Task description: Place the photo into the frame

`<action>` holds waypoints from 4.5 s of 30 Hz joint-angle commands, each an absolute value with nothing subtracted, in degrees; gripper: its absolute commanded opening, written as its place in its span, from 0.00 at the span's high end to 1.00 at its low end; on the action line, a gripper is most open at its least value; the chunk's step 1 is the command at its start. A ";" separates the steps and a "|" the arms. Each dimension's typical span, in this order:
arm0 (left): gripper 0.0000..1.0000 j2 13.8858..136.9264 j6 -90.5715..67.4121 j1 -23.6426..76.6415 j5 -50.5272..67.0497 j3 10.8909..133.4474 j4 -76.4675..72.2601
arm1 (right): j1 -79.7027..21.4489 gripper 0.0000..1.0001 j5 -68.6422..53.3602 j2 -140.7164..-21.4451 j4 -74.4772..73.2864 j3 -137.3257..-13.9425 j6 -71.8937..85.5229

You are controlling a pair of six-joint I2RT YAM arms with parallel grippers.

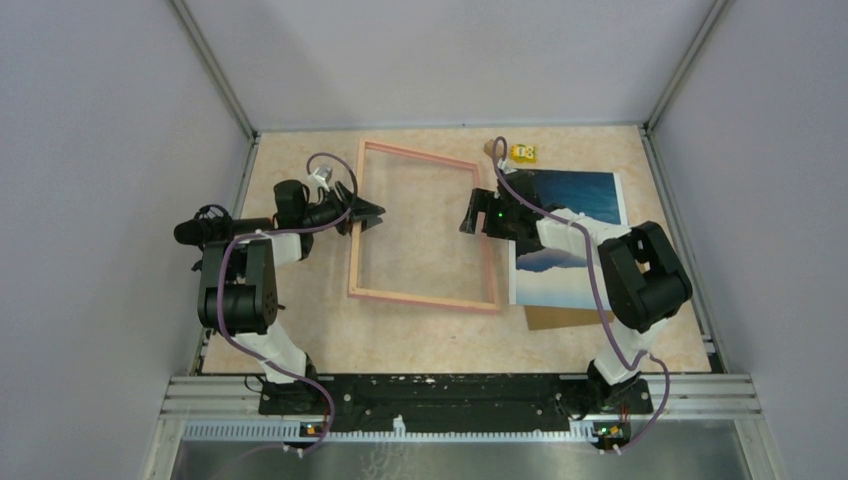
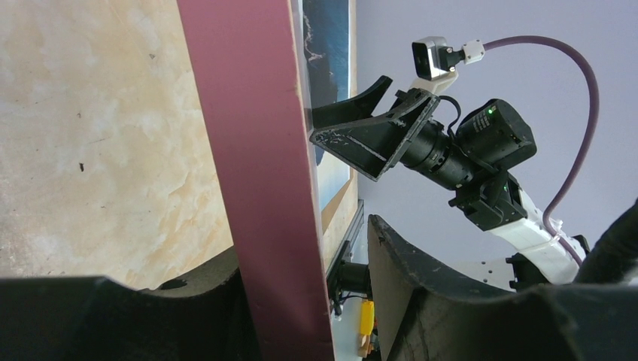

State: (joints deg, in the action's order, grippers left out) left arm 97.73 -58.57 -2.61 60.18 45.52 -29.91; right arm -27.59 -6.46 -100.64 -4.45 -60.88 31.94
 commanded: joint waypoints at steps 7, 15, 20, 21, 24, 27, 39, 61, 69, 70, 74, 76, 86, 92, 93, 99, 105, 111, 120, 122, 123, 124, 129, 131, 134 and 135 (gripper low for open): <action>0.49 96.05 -56.82 -2.20 60.89 46.20 -32.46 | -29.09 0.10 -6.02 -99.93 -4.81 -65.40 30.16; 0.49 96.54 -57.48 -2.20 61.36 46.06 -33.37 | -29.44 0.10 -7.28 -99.85 -3.37 -65.19 30.35; 0.48 96.85 -59.46 -2.20 62.09 45.34 -36.20 | -29.40 0.11 -10.00 -101.65 -1.05 -65.17 32.03; 0.48 96.88 -59.61 -2.20 62.13 45.33 -36.29 | -29.38 0.11 -9.91 -101.75 -0.91 -65.13 32.18; 0.48 96.86 -60.04 -2.20 62.26 45.06 -36.98 | -29.44 0.11 -9.31 -101.73 -0.52 -64.78 32.52; 0.50 97.12 -60.89 -2.20 62.44 44.80 -38.37 | -29.44 0.11 -9.01 -102.11 -0.43 -64.73 32.52; 0.59 98.61 -65.79 -2.27 63.43 43.26 -47.31 | -29.20 0.11 -7.24 -104.11 -1.82 -65.51 32.21; 0.44 99.35 -64.52 -2.37 62.58 42.33 -45.76 | -30.39 0.10 -5.11 -106.50 -3.60 -67.73 30.49; 0.38 99.93 -63.24 -2.35 61.25 41.90 -42.80 | -31.42 0.10 -5.59 -107.75 -3.66 -68.88 30.20; 0.38 99.93 -63.21 -2.37 60.93 41.61 -42.88 | -31.54 0.10 -5.55 -108.02 -4.03 -69.17 30.09; 0.36 99.94 -63.30 -2.36 60.20 40.91 -43.41 | -31.55 0.10 -4.94 -108.67 -5.01 -69.74 29.47; 0.31 99.97 -62.64 -2.37 59.74 40.72 -42.55 | -31.55 0.10 -4.76 -109.04 -5.53 -70.01 29.37; 0.49 101.42 -65.78 -2.37 60.47 38.79 -49.01 | -31.55 0.09 -5.56 -111.27 -6.09 -71.28 28.83; 0.54 101.85 -65.20 -2.46 60.30 38.70 -48.45 | -31.55 0.09 -5.62 -111.57 -6.14 -71.39 28.76; 0.54 101.84 -65.21 -2.47 60.22 38.75 -48.44 | -31.53 0.09 -5.69 -111.58 -6.15 -71.44 28.69; 0.61 101.89 -65.21 -2.55 60.28 38.82 -48.24 | -31.48 0.09 -5.60 -112.09 -6.52 -71.73 28.41; 0.40 99.39 -60.80 -2.55 59.83 40.19 -41.15 | -30.67 0.09 -5.06 -111.43 -7.03 -71.15 28.30; 0.37 96.88 -61.35 -2.81 60.32 40.50 -39.20 | -28.98 0.09 -6.30 -109.50 -5.63 -68.80 28.56; 0.33 96.37 -68.02 -3.46 64.05 40.02 -48.99 | -25.57 0.09 -15.88 -108.02 0.81 -64.53 31.40; 0.29 96.25 -69.67 -3.85 64.48 39.55 -51.46 | -24.58 0.09 -16.48 -107.26 2.36 -63.25 31.79; 0.28 96.24 -70.20 -3.96 64.55 39.45 -52.23 | -24.20 0.09 -16.64 -106.96 2.67 -62.72 31.82; 0.29 96.24 -70.78 -4.03 64.60 39.32 -53.00 | -23.91 0.09 -16.69 -106.84 2.79 -62.49 31.77; 0.40 96.82 -71.52 -4.37 64.67 39.03 -54.20 | -23.34 0.09 -16.61 -107.33 2.38 -62.49 31.31; 0.45 97.14 -72.46 -4.50 64.85 38.65 -55.42 | -23.29 0.09 -16.69 -107.42 2.52 -62.49 31.29; 0.50 97.60 -73.44 -4.65 65.02 38.36 -57.21 | -23.29 0.09 -17.32 -107.79 2.84 -62.56 31.18; 0.53 97.63 -73.46 -4.66 64.89 38.35 -57.34 | -23.30 0.09 -17.58 -107.91 2.96 -62.61 31.08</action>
